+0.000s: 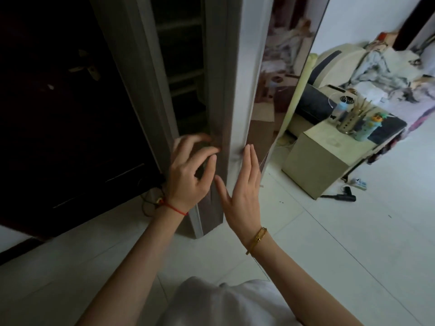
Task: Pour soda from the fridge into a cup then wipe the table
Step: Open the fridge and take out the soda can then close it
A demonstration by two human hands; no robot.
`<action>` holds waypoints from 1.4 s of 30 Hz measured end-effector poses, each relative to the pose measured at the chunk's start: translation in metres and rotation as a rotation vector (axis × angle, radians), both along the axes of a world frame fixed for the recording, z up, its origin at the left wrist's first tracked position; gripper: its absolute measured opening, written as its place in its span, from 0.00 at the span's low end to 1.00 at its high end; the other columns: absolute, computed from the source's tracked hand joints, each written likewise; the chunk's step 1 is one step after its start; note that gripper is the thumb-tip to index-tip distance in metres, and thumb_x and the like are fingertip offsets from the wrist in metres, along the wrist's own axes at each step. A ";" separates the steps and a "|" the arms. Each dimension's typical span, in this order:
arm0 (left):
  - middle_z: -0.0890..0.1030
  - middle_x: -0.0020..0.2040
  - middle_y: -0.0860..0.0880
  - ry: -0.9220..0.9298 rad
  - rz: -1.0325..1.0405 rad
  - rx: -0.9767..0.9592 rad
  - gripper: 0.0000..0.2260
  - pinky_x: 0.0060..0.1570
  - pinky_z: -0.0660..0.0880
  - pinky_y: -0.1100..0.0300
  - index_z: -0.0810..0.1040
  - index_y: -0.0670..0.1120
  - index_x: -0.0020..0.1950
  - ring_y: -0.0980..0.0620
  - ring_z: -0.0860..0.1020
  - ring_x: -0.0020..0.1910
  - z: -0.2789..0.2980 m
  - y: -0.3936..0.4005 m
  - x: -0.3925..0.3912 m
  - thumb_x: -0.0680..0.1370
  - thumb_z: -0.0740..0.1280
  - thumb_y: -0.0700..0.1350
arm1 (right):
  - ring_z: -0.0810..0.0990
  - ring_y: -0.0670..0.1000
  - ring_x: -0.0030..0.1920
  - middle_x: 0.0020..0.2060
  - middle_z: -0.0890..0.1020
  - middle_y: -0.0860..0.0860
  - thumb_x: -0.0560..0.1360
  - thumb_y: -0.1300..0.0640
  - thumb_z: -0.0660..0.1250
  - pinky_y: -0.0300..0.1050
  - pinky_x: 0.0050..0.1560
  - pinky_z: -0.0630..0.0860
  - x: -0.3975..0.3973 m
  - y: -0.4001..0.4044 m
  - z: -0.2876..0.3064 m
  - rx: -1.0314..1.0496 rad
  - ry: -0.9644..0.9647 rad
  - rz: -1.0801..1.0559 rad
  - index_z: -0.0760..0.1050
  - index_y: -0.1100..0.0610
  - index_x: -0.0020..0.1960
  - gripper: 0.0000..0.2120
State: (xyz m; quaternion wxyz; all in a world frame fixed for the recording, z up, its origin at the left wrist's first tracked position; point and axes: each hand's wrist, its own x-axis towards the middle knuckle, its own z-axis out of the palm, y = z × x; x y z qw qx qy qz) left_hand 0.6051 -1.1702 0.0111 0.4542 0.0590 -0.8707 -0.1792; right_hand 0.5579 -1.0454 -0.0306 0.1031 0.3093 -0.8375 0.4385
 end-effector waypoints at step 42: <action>0.70 0.72 0.42 -0.010 -0.539 -0.038 0.24 0.71 0.61 0.37 0.69 0.38 0.72 0.44 0.65 0.74 0.029 0.157 -0.147 0.76 0.65 0.35 | 0.59 0.53 0.77 0.77 0.62 0.54 0.82 0.62 0.55 0.56 0.75 0.61 -0.130 0.260 -0.004 -0.053 0.183 -0.705 0.55 0.60 0.78 0.25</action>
